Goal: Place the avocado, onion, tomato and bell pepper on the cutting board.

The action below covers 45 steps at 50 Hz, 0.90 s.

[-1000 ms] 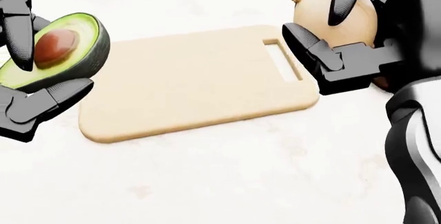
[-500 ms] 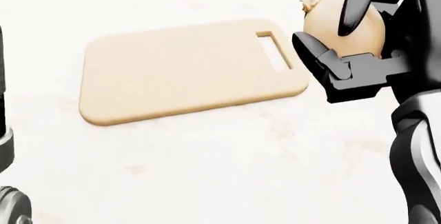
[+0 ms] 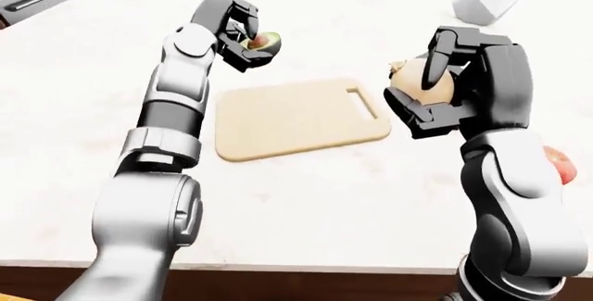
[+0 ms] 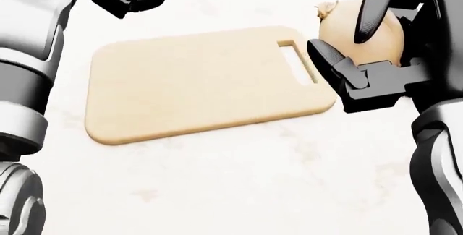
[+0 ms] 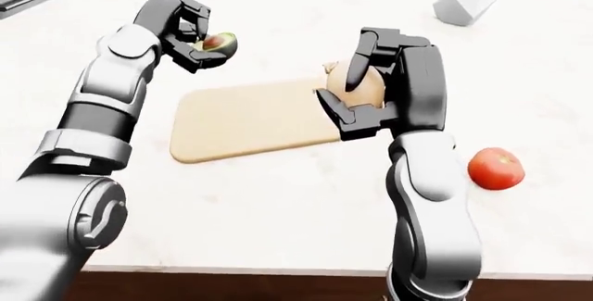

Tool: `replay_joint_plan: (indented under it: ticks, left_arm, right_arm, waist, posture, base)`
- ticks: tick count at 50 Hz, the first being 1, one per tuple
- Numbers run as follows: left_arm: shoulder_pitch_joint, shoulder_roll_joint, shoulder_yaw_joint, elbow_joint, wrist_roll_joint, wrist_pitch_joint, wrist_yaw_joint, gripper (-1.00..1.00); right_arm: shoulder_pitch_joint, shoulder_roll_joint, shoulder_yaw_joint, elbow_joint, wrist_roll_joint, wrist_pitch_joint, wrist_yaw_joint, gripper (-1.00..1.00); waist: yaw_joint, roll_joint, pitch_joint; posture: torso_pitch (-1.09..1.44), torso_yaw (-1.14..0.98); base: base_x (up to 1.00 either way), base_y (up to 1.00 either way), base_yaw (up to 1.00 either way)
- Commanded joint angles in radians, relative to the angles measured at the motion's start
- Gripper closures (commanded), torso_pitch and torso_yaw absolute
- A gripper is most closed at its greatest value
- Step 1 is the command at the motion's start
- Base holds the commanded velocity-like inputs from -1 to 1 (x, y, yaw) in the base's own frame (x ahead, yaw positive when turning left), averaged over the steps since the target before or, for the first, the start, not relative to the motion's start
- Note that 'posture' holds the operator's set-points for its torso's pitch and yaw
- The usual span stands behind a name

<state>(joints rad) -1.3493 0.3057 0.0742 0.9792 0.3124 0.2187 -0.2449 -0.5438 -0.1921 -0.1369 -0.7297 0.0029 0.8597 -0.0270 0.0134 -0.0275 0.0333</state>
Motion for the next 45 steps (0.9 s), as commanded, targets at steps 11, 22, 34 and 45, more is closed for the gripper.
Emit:
replay_joint_plan:
  ticks: [11, 22, 34, 45]
  left_arm:
    - [0.007, -0.016, -0.001, 0.009, -0.022, -0.091, 0.035, 1.00]
    - [0.122, -0.024, -0.008, -0.067, 0.005, -0.049, 0.022, 1.00]
    - [0.132, -0.030, -0.008, -0.031, 0.016, -0.054, 0.028, 1.00]
    - [0.128, -0.029, -0.006, -0.010, 0.013, -0.062, 0.032, -0.36]
  right_arm:
    - [0.012, 0.006, 0.004, -0.021, -0.023, -0.071, 0.003, 1.00]
    - [-0.023, 0.003, 0.005, -0.017, -0.025, -0.043, 0.004, 1.00]
    - [-0.004, 0.016, 0.012, -0.009, -0.031, -0.065, 0.001, 1.00]
    - [0.018, 0.025, 0.019, -0.008, -0.040, -0.082, 0.004, 1.00]
  waist:
    - [-0.006, 0.005, -0.033]
    - [-0.011, 0.011, -0.029]
    - [-0.009, 0.010, -0.027]
    - [-0.006, 0.010, -0.030]
  posture:
    - [0.00, 0.00]
    - [0.00, 0.00]
    - [0.00, 0.00]
    - [0.00, 0.00]
  base:
    - [0.00, 0.00, 0.00]
    - [0.00, 0.00, 0.00]
    - [0.00, 0.00, 0.00]
    - [0.00, 0.00, 0.00]
